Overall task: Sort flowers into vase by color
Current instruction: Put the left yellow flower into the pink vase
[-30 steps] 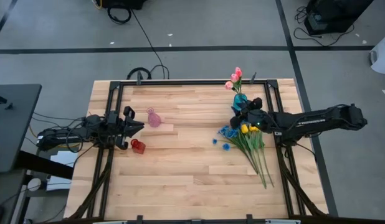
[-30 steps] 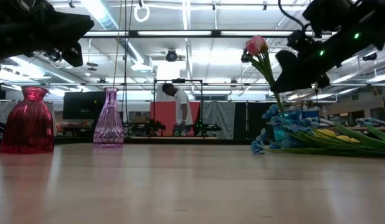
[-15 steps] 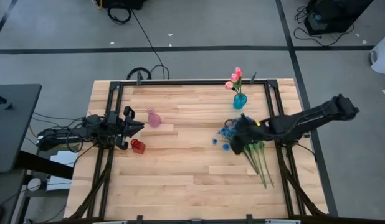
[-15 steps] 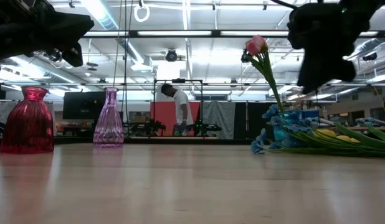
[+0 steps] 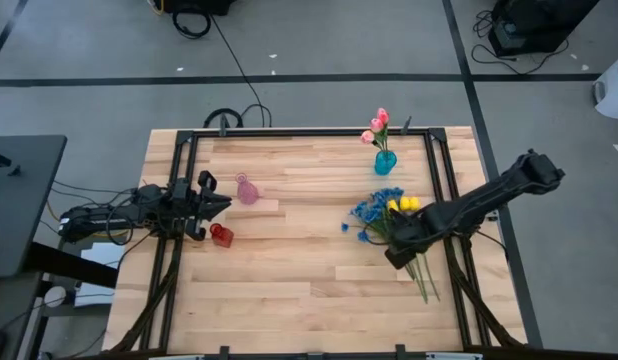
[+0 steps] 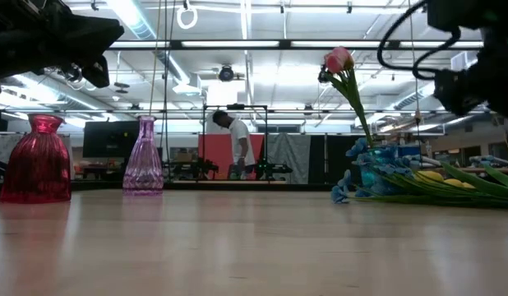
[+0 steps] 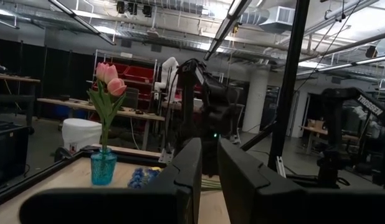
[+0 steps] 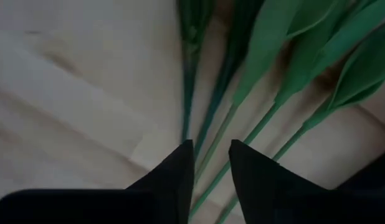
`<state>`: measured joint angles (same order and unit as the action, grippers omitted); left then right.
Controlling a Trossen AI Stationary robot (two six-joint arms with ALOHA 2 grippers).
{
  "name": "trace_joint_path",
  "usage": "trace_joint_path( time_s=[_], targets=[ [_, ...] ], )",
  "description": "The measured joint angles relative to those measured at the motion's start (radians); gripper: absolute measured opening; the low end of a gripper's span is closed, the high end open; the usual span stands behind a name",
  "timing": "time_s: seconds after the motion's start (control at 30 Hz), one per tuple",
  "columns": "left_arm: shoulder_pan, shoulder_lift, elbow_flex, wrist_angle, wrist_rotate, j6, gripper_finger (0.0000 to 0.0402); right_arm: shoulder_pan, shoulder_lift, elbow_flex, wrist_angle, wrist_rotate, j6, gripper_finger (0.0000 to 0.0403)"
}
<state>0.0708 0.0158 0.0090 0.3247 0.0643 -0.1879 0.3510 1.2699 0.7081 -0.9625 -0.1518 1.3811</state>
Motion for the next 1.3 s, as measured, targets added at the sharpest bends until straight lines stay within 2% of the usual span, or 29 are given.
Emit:
trace_joint_path(
  time_s=[0.23,0.5,0.87,1.03,1.2,1.3],
  targets=[
    [0.0,0.0,0.0,0.0,0.0,0.0,0.0056,-0.021,0.042,-0.042,0.032,0.001,-0.001,0.0081],
    [0.0,0.0,0.0,-0.001,0.0,0.0,0.0056,-0.021,0.118,-0.044,0.074,0.02,-0.016,0.0079],
    [0.0,0.0,0.0,0.015,0.0,0.0,0.0056,-0.022,0.215,-0.04,0.074,-0.022,-0.022,0.007],
    [0.0,0.0,0.0,0.014,0.0,0.0,0.0056,-0.022,0.192,-0.044,0.067,-0.001,-0.022,0.0016],
    [0.0,0.0,0.0,0.014,-0.002,0.004,0.0056,-0.029,0.122,-0.004,-0.048,0.021,0.006,0.0019],
    [0.0,0.0,0.0,0.015,-0.023,0.035,0.0056,-0.029,0.09,0.066,-0.091,0.098,-0.011,0.0011]
  ],
)
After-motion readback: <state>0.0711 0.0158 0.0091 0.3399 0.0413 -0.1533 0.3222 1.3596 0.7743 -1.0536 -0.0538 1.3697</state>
